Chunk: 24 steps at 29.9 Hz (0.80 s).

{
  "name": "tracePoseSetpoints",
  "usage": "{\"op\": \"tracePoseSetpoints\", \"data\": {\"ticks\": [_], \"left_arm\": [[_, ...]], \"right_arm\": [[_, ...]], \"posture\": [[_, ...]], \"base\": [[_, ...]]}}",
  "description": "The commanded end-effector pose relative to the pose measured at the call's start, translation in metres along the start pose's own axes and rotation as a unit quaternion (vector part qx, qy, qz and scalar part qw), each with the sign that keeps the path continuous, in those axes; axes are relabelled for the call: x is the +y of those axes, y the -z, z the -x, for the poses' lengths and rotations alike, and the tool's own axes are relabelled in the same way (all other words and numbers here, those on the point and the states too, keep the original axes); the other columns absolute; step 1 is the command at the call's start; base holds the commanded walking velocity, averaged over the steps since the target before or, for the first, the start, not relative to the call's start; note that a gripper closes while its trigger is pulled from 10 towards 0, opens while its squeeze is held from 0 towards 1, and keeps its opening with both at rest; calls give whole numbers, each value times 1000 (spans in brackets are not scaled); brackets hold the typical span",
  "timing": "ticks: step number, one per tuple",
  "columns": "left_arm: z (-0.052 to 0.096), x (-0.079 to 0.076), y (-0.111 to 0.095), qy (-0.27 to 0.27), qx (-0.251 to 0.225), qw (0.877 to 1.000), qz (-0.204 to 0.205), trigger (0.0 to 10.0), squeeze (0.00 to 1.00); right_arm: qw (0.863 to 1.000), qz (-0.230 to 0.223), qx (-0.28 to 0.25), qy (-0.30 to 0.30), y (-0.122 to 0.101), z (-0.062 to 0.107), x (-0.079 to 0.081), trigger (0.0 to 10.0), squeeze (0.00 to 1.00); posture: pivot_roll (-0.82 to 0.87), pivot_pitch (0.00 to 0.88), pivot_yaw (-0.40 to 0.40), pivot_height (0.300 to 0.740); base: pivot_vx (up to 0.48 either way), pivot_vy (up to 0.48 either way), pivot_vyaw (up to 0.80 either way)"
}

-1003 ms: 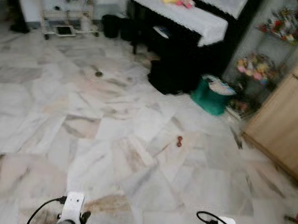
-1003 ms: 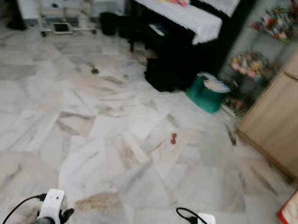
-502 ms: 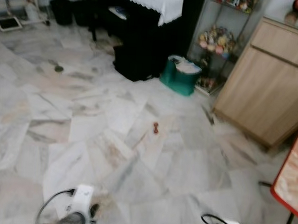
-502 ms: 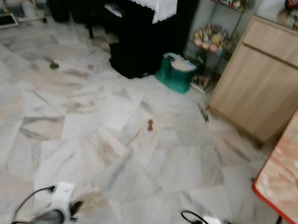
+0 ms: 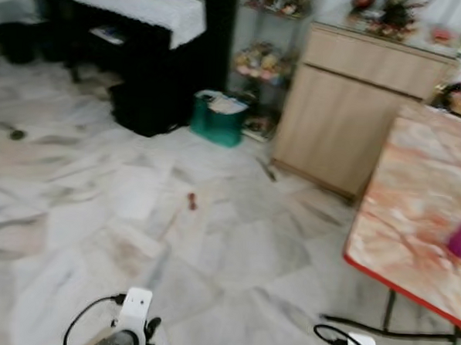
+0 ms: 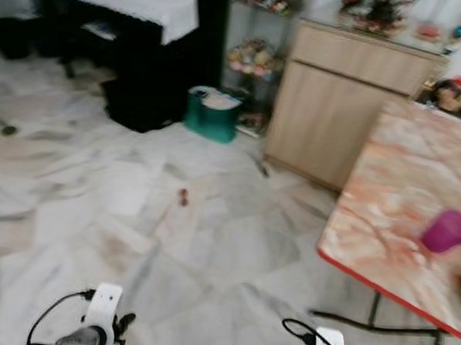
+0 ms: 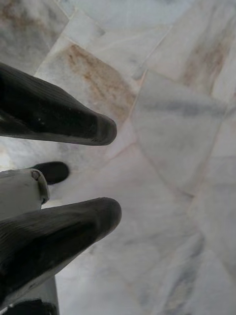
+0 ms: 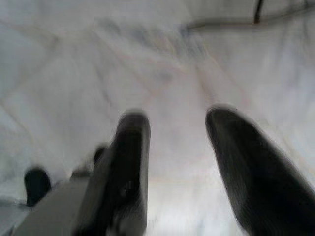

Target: Setting the table

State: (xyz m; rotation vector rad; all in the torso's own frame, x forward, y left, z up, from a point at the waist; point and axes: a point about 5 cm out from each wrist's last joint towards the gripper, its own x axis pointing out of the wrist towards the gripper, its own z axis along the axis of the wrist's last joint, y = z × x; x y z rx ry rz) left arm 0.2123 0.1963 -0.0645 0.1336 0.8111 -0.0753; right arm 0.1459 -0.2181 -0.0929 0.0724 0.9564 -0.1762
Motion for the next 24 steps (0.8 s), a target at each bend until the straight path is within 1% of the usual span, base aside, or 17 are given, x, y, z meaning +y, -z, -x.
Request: {"op": "tracePoseSetpoints", "data": {"ticks": [1,5,6,11,16,20,24], "left_arm": [[0,-2,3,3,8,1000,7,10000,0],[-1,4,-3,3,3,1000,0,10000,0],[-1,8,-6,2,0,1000,-5,10000,0],[-1,17,-13,-2,-5,1000,-19,10000,0],[-2,22,-19,-9,-11,1000,-24,10000,0],[-2,20,-20,-12,-15,1000,-25,10000,0],[-2,16,-17,-15,-14,1000,-21,10000,0]], "right_arm": [[1000,-4,-1,5,-1,0,-3,10000,0],[1000,-7,-2,4,-1,0,1,10000,0],[1000,-9,-3,3,-2,-1,4,10000,0],[999,-33,-12,3,-3,-2,12,10000,0],[999,-38,-12,3,-4,-2,16,10000,0],[999,-37,-11,3,-4,-2,15,10000,0],[999,-38,-9,9,-3,-2,13,10000,0]], "posture": [[170,0,-72,740],[175,0,-42,740],[171,0,-23,740],[160,0,12,740],[153,0,16,740],[154,0,0,740],[151,0,-7,740]], "base": [[0,0,-631],[0,0,-633],[0,0,-619],[0,0,0],[0,0,0],[0,0,0],[0,-364,0]]}}
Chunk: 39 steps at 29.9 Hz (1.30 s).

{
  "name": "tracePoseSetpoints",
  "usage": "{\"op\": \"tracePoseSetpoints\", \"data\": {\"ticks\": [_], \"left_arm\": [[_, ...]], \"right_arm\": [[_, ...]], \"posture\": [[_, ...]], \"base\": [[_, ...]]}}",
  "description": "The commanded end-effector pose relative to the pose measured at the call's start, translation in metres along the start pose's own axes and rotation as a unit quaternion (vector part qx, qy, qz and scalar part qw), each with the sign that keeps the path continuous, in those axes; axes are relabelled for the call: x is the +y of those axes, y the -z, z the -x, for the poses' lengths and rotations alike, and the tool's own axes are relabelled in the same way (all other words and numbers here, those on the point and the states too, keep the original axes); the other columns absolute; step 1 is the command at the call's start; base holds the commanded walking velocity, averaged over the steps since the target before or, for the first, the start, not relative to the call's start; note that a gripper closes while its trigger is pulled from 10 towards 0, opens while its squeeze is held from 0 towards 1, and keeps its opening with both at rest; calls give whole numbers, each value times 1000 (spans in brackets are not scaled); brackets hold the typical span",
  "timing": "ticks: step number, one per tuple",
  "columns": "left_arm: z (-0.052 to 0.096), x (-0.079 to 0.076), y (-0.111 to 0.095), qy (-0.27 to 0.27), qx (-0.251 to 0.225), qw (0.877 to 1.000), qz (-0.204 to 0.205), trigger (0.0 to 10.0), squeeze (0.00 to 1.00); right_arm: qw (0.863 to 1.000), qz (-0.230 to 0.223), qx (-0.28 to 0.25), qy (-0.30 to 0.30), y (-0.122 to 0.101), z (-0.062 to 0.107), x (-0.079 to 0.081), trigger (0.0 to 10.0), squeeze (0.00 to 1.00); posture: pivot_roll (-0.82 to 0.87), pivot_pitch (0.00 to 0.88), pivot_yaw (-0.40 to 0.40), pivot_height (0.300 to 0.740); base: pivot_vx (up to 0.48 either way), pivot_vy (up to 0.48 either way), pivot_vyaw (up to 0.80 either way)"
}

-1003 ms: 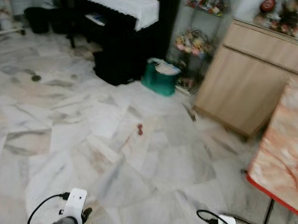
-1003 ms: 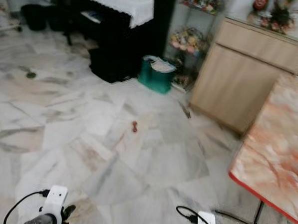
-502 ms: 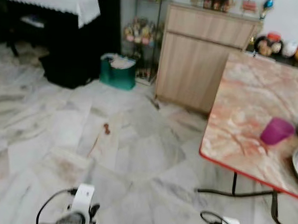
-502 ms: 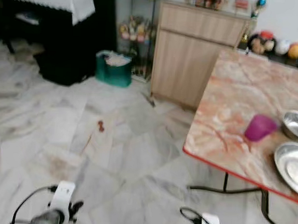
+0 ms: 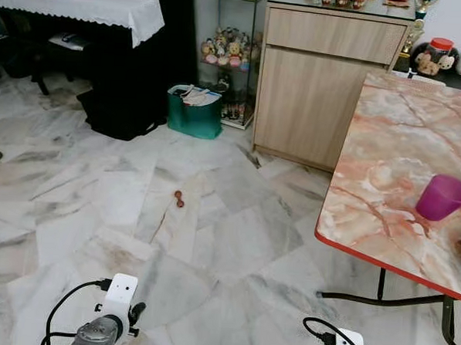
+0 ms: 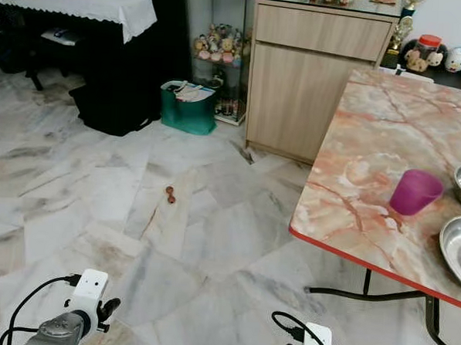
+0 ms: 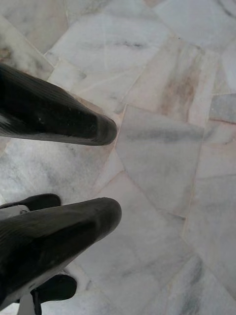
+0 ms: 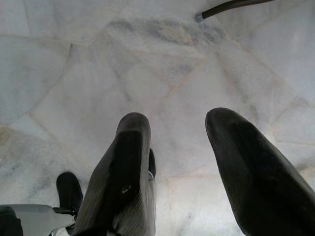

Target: Setting the table

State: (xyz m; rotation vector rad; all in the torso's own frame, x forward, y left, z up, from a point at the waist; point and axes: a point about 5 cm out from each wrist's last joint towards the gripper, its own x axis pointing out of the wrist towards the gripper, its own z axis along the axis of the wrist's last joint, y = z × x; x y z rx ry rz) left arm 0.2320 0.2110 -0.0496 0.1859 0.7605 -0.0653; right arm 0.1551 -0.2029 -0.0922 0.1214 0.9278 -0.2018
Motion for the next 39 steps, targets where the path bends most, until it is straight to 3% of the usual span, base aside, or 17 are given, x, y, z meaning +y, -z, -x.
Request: {"op": "tracePoseSetpoints", "data": {"ticks": [1,12,31,39], "left_arm": [[1,-3,5,2,10,1000,1,10000,0],[2,-3,12,-1,16,1000,7,10000,0],[4,-4,16,-2,19,1000,24,10000,0],[3,-7,16,-2,20,1000,2,10000,0]], "right_arm": [[1000,-12,2,11,3,1,-5,10000,0],[1000,-9,5,13,3,1,-8,10000,0],[1000,3,9,17,5,2,-11,10000,0],[1000,3,5,15,5,3,-12,10000,0]], "posture": [[151,0,-9,740],[155,0,-23,740],[150,0,-30,740],[150,0,-34,740]], "base": [[0,-360,0],[0,-361,-315],[0,0,-569],[0,0,-213]]}}
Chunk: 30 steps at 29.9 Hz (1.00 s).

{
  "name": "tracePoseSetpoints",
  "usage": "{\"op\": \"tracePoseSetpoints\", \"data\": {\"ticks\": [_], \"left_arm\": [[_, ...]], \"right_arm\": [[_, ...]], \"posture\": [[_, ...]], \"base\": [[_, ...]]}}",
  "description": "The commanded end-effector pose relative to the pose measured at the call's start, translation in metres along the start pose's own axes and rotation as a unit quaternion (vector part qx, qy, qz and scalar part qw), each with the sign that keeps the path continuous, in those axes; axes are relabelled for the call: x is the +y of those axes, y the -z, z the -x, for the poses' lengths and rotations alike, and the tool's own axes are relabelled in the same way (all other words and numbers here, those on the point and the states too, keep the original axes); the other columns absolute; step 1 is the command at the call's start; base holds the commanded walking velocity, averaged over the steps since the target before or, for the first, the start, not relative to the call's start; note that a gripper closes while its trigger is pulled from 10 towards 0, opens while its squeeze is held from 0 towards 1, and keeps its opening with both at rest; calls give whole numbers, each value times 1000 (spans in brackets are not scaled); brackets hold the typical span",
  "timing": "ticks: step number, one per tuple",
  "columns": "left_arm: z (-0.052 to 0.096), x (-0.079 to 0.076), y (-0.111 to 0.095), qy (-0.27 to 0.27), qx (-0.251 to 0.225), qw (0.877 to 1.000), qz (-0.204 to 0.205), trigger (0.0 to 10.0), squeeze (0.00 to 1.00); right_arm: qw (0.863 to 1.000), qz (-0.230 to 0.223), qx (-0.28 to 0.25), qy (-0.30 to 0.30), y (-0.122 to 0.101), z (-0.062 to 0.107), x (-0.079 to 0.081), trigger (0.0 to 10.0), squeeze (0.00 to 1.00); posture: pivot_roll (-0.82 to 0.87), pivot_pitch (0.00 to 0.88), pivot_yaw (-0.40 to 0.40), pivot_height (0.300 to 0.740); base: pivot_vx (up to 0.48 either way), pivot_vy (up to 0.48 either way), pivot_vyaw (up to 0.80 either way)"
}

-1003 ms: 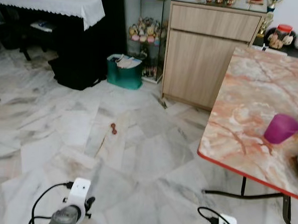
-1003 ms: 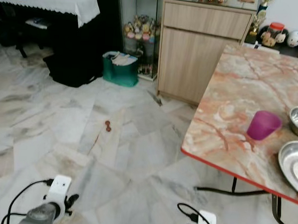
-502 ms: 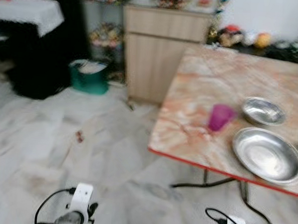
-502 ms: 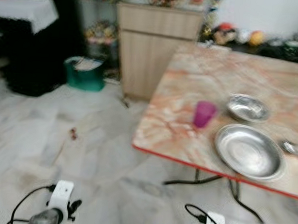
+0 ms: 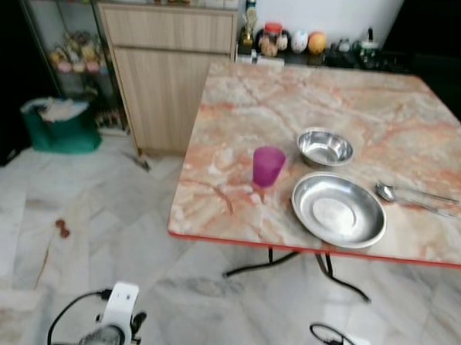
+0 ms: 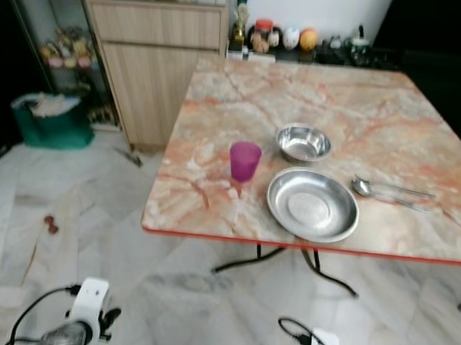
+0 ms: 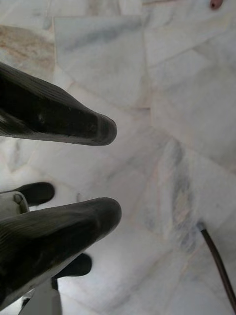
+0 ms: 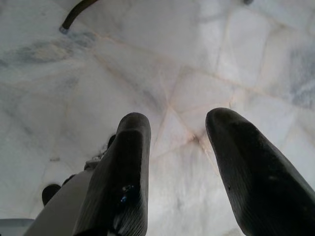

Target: Setting the table

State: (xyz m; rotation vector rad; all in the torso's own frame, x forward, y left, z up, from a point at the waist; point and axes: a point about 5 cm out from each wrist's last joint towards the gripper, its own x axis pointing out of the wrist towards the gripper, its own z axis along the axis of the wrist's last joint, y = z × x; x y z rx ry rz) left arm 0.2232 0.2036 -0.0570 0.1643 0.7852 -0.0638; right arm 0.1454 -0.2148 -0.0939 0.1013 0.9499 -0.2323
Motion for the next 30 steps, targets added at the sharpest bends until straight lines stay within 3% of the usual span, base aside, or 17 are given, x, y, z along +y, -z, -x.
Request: {"op": "tracePoseSetpoints", "data": {"ticks": [1,30], "left_arm": [[2,2,6,-7,9,1000,-11,10000,0],[3,1,8,-9,6,1000,-6,10000,0]], "right_arm": [[1000,0,-4,-3,-1,0,2,10000,0],[1000,1,-5,-2,-3,0,0,10000,0]], "posture": [[148,0,-33,740],[151,0,-45,740]], "base": [[0,0,0],[0,-322,0]]}}
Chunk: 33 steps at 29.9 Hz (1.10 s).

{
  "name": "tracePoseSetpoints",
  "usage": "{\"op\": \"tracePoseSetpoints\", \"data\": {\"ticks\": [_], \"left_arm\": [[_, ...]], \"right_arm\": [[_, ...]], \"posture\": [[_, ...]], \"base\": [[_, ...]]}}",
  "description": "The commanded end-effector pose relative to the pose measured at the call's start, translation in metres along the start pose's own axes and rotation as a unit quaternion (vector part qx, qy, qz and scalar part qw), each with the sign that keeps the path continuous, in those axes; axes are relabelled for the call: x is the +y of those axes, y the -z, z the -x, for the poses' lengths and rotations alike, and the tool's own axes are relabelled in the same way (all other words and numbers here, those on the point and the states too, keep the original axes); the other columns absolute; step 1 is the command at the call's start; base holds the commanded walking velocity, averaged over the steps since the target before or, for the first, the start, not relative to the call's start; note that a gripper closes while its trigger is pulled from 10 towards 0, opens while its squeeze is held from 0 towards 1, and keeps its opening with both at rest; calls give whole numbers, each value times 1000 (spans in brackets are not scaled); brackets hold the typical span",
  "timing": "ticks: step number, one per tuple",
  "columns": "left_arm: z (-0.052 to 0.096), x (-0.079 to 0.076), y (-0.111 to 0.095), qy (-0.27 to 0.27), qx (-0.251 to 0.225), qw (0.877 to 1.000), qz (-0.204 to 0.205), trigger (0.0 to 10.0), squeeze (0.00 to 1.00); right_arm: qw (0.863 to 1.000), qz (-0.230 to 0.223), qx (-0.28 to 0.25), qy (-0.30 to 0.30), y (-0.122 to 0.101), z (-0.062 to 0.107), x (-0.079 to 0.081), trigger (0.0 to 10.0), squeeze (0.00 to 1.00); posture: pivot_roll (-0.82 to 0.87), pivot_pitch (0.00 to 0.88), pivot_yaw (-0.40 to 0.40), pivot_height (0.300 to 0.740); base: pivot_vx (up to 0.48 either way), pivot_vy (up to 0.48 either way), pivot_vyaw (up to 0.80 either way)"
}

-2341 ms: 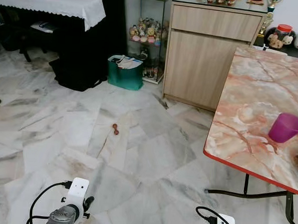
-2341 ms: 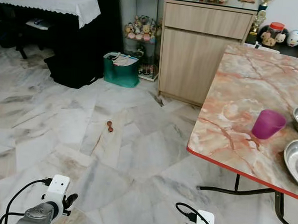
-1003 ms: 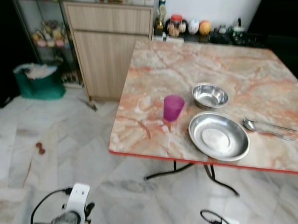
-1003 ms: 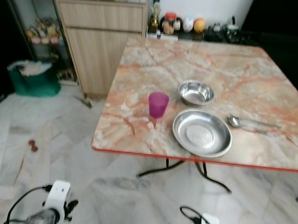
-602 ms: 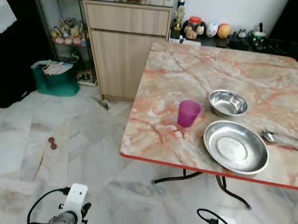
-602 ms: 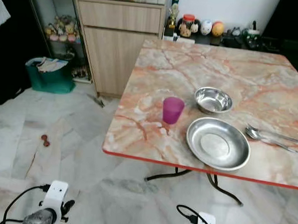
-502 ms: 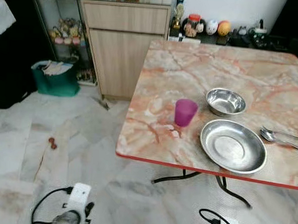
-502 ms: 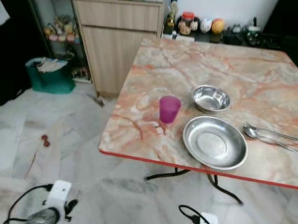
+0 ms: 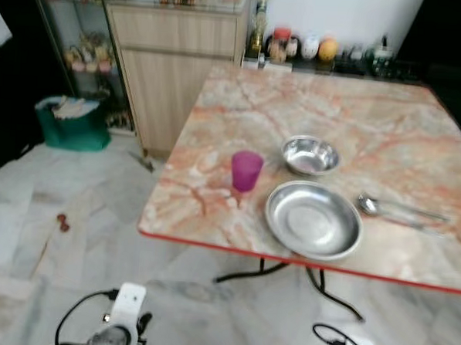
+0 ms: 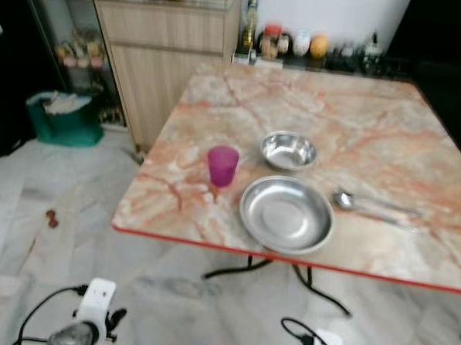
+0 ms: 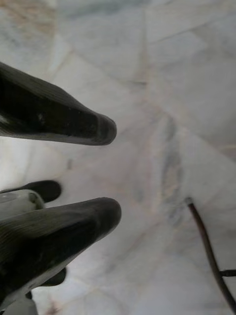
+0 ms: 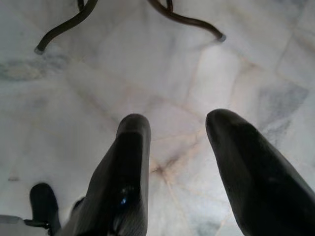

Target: Setting the table

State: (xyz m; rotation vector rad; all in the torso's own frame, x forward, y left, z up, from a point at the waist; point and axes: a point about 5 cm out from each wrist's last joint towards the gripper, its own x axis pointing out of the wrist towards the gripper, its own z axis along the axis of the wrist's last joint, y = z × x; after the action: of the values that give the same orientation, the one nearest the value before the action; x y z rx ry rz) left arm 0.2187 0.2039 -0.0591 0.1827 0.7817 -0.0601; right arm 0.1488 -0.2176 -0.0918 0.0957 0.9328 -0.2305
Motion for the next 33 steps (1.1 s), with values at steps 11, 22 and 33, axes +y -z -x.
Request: {"op": "tracePoseSetpoints", "data": {"ticks": [11,22,33], "left_arm": [[0,3,-3,-4,-4,1000,-1,10000,0],[6,26,-34,-28,-133,991,-6,10000,0],[42,52,-84,-90,-303,949,-12,10000,682]], "right_arm": [[1000,4,4,-3,1,0,1,10000,0],[1000,11,7,-5,2,0,-1,10000,0],[1000,22,7,-8,1,0,-3,10000,0]], "posture": [[152,0,-48,740],[169,0,-53,740],[182,0,-65,740]], "base": [[0,-179,0],[0,0,0],[0,0,0]]}}
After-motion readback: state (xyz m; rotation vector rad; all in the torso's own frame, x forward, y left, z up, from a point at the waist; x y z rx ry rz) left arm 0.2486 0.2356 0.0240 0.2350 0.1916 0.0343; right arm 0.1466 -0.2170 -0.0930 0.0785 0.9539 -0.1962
